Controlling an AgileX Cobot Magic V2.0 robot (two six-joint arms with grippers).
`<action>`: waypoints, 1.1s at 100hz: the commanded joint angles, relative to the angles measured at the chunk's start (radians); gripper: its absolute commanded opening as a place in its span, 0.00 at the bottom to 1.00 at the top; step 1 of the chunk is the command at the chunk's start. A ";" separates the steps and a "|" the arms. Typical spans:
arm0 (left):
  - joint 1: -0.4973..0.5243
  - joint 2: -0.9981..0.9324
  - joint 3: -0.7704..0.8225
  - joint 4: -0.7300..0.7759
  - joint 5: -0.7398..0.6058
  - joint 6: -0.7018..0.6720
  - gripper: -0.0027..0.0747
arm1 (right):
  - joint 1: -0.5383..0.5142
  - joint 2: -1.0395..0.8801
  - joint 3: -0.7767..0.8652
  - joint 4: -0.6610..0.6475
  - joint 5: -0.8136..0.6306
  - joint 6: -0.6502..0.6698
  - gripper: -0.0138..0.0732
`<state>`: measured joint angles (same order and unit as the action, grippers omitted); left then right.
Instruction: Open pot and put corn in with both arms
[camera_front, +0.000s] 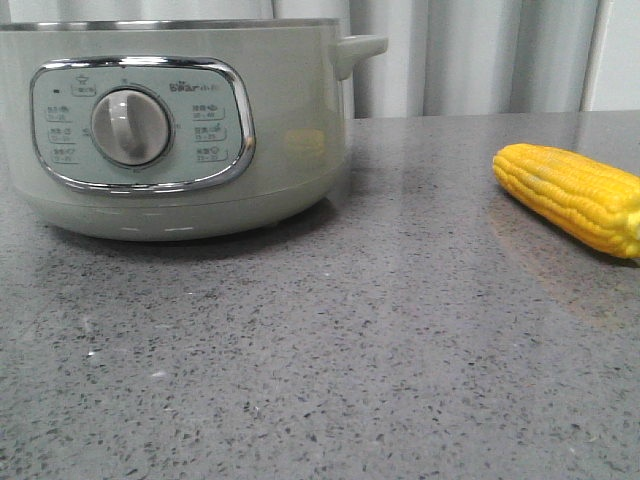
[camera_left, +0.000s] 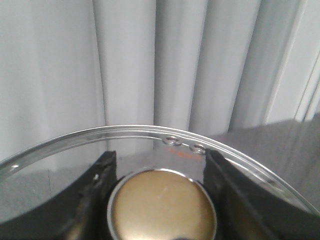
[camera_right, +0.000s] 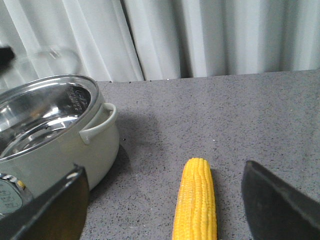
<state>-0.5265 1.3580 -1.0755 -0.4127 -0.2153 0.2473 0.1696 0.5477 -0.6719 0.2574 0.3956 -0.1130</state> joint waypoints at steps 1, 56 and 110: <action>0.045 -0.129 -0.046 0.017 -0.144 -0.005 0.09 | -0.008 0.009 -0.034 -0.005 -0.067 -0.004 0.77; 0.726 -0.439 0.233 -0.001 0.187 0.040 0.09 | -0.008 0.009 -0.034 -0.005 -0.028 -0.004 0.77; 0.697 -0.378 0.661 -0.091 -0.105 0.040 0.09 | -0.008 0.009 -0.034 -0.005 -0.026 -0.004 0.77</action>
<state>0.1916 0.9814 -0.3986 -0.5014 -0.1364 0.2879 0.1696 0.5477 -0.6719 0.2553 0.4400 -0.1130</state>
